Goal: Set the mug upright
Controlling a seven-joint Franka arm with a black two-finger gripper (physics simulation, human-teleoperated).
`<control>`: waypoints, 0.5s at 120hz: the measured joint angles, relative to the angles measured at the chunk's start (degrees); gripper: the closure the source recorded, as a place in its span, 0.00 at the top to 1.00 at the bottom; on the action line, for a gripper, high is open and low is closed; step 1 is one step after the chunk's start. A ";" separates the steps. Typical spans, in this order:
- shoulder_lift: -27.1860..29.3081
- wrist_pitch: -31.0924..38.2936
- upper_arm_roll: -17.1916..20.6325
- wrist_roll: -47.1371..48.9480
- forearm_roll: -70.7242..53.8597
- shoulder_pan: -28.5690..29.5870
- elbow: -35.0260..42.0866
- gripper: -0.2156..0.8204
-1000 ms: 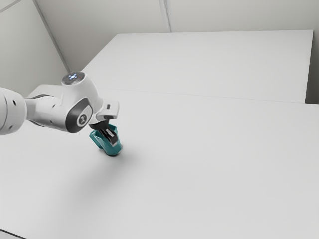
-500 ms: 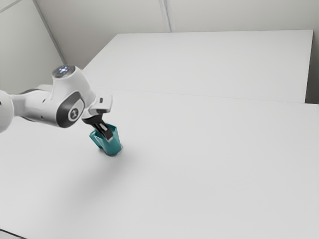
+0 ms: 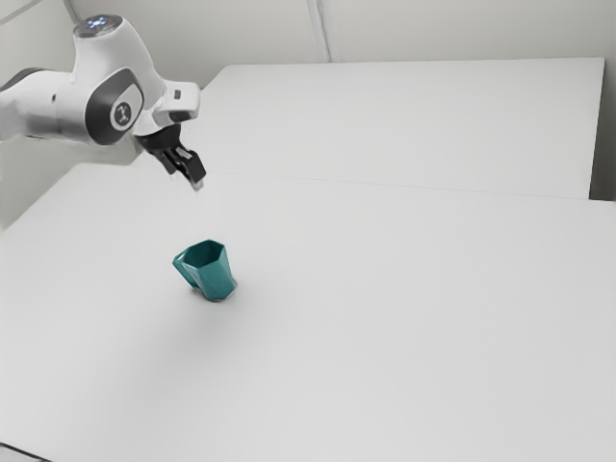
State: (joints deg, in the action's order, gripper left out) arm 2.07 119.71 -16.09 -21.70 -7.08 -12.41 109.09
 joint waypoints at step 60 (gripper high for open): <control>-12.51 -27.82 3.98 7.86 8.14 6.27 -27.15 0.78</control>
State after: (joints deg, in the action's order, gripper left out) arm -10.44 91.89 -12.11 -13.84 1.06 -6.14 81.94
